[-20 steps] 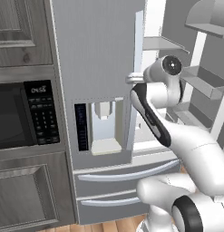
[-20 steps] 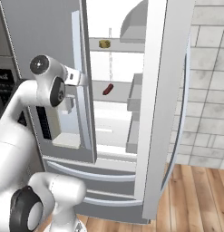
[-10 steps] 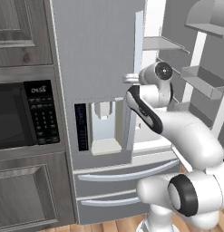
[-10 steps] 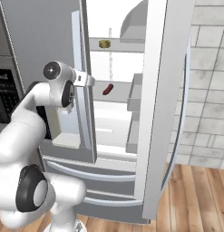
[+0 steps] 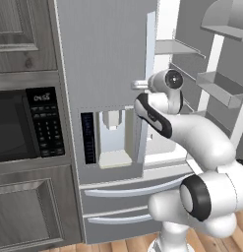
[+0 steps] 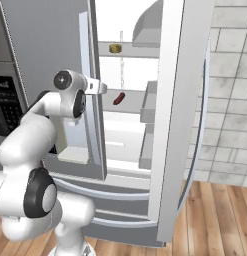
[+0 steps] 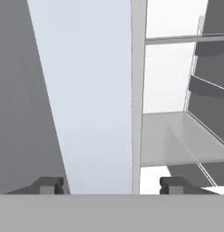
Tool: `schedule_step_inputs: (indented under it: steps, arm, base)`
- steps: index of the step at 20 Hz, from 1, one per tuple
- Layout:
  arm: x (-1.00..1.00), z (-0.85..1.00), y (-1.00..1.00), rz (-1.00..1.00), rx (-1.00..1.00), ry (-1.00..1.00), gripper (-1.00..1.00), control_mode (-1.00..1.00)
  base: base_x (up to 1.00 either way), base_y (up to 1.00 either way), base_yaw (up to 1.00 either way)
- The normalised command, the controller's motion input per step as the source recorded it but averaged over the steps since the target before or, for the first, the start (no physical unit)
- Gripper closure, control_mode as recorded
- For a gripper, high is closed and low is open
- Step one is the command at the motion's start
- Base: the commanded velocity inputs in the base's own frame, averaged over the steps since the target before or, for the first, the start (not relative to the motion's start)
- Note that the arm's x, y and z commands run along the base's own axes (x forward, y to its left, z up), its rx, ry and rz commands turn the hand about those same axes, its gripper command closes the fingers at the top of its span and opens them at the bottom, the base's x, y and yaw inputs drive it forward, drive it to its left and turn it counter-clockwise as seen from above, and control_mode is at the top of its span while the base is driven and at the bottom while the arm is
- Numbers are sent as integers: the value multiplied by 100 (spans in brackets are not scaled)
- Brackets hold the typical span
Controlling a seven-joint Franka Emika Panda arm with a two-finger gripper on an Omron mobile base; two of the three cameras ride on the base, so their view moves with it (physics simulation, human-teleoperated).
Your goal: Retrieve the sausage and cheese from the fridge and place them on the cutting board on the counter.
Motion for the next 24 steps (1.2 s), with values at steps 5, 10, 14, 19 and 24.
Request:
schedule_step_inputs:
  steps: [5,10,14,19,24]
  arm:
    - [72,-25,6,0,0,1,100,-100]
    - [-7,0,23,-6,0,0,100,-100]
    - [-56,14,34,-25,0,4,100,-100]
    - [-64,8,47,-28,0,0,100,-100]
    - [-97,11,42,-20,0,-3,100,-100]
  base:
    - [0,0,0]
    - [0,0,0]
    - [0,0,0]
    - [0,0,0]
    - [0,0,0]
